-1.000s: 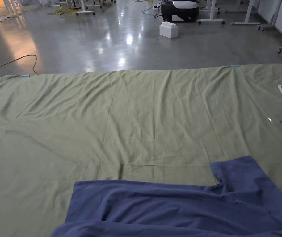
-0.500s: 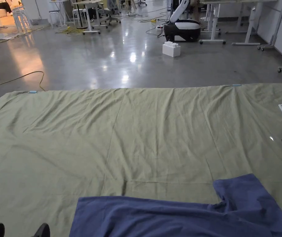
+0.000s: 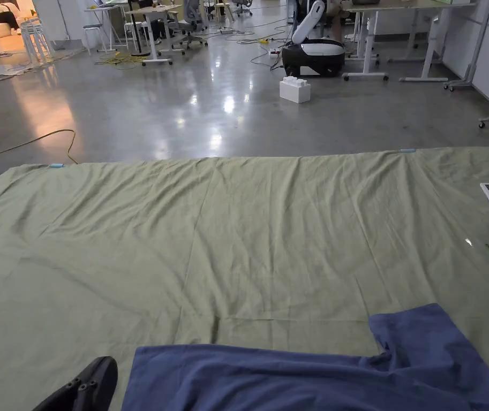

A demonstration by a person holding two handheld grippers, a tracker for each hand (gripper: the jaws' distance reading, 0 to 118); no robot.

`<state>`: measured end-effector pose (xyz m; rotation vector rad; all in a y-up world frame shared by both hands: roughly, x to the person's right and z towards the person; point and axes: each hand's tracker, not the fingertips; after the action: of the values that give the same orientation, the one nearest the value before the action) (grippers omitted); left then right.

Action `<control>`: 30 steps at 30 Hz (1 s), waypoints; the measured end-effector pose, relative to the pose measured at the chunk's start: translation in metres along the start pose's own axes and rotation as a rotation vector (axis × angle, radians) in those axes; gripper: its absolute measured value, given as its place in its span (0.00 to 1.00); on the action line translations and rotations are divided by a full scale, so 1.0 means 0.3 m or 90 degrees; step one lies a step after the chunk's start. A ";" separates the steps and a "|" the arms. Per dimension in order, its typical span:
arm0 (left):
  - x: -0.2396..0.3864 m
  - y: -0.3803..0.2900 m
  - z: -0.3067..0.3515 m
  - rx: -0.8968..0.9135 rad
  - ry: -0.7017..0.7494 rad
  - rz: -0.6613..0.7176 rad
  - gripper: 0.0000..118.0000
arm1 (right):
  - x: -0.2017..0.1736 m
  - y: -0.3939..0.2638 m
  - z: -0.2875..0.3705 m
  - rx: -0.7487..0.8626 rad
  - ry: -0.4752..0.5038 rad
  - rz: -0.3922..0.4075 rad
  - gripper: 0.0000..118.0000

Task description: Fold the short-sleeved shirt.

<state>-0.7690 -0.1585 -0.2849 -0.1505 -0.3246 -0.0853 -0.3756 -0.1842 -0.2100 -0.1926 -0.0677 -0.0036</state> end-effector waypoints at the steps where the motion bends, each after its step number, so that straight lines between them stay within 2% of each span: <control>1: 0.000 -0.001 -0.009 -0.009 -0.002 0.000 0.00 | 0.002 -0.001 -0.003 -0.005 0.004 -0.003 0.00; 6: -0.044 -0.003 -0.074 -0.045 0.010 0.017 0.00 | 0.011 -0.012 -0.016 -0.024 0.004 -0.017 0.00; 9: -0.118 -0.054 -0.205 -0.118 0.019 0.077 0.02 | 0.030 -0.034 -0.022 -0.034 0.005 -0.035 0.00; 11: -0.181 -0.109 -0.333 -0.172 0.012 0.126 0.21 | 0.041 -0.058 -0.031 -0.047 0.010 -0.048 0.00; 12: -0.216 -0.144 -0.415 -0.219 -0.003 0.153 0.41 | 0.044 -0.072 -0.034 -0.057 0.011 -0.052 0.00; 13: -0.245 -0.179 -0.497 -0.262 -0.008 0.170 0.41 | 0.049 -0.083 -0.032 -0.068 0.008 -0.055 0.00; 16: -0.287 -0.304 -0.737 -0.360 -0.017 0.153 0.58 | 0.066 -0.123 -0.036 -0.104 0.000 -0.051 0.00; 21: -0.344 -0.495 -1.058 -0.494 0.024 0.189 0.58 | 0.118 -0.169 -0.038 -0.153 -0.021 -0.070 0.00; 24: -0.370 -0.557 -1.142 -0.530 0.058 0.202 0.56 | 0.150 -0.184 -0.031 -0.170 -0.049 -0.069 0.00; 27: -0.346 -0.536 -1.150 -0.540 0.050 0.144 0.38 | 0.178 -0.197 -0.034 -0.185 -0.066 -0.083 0.00; 29: -0.309 -0.516 -1.155 -0.544 0.040 0.068 0.08 | 0.195 -0.208 -0.047 -0.195 -0.067 -0.105 0.00; 30: -0.286 -0.518 -1.144 -0.547 0.027 0.048 0.07 | 0.209 -0.214 -0.064 -0.203 -0.063 -0.118 0.00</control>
<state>-0.7601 -0.3616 -0.6133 -1.0102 -0.2221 -0.1498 -0.3122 -0.2506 -0.2122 -0.5055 -0.1843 -0.1904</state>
